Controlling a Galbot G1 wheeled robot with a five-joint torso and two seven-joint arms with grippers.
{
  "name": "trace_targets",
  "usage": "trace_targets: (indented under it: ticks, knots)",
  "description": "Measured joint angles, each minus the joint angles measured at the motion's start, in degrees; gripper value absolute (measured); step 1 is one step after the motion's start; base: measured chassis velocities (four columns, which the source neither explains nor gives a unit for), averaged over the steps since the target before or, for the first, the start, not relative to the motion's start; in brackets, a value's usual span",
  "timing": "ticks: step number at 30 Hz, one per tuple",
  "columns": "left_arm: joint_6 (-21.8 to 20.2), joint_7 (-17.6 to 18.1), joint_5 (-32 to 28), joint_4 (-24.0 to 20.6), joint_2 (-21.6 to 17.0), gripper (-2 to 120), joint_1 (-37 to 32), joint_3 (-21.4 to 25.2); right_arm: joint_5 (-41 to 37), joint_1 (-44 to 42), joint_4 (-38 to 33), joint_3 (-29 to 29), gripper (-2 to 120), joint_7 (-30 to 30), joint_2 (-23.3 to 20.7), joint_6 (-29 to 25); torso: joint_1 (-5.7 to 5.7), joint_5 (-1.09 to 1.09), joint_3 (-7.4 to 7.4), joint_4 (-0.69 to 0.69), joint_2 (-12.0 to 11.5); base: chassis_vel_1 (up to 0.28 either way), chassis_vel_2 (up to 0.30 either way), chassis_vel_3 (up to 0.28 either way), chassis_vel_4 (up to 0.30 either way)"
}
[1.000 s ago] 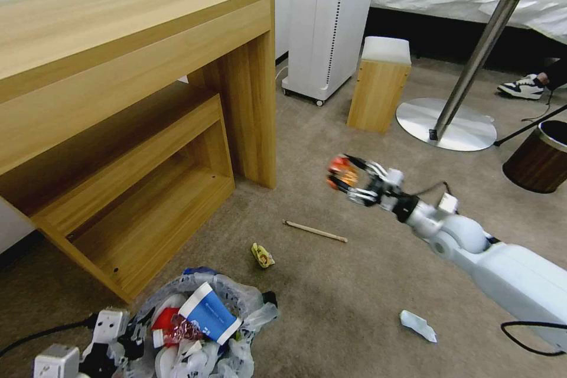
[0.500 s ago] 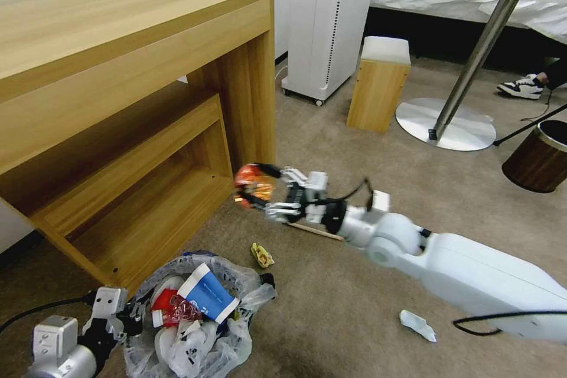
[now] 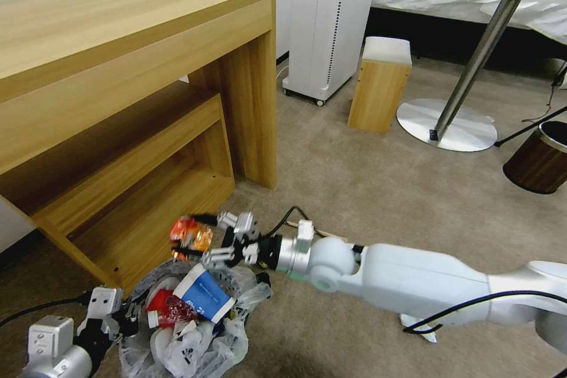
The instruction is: Pick up the trash bin and place the garbage on the floor into it.
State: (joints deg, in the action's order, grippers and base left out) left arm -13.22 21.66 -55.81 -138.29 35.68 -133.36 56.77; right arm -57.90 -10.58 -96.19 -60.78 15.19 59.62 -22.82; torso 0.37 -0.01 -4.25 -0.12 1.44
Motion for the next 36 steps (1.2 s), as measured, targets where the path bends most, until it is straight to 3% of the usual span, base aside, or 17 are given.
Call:
trace_targets:
  ticks: [20,30,36]
  knots:
    - [0.1,0.3,0.1,-0.9,0.2,0,-1.5,2.7,0.9,-1.2,3.4,-5.4,68,-2.4,7.2,0.4,-0.01,0.01,0.0,0.0,0.0,0.0,0.0,0.0,0.0]
    - [0.1,-0.2,1.5,-1.4,1.2,0,-2.0,2.4,0.8,-1.0,3.0,-6.5,68,-2.4,6.4,0.4,-0.01,0.01,0.0,0.01,0.0,0.0,0.0,0.0,0.0]
    - [0.1,-0.4,1.5,-1.3,1.4,0,-2.1,2.8,0.0,-0.3,2.2,-6.4,82,0.4,4.8,0.8,-0.01,0.02,0.0,0.0,0.0,0.0,0.0,0.0,0.0]
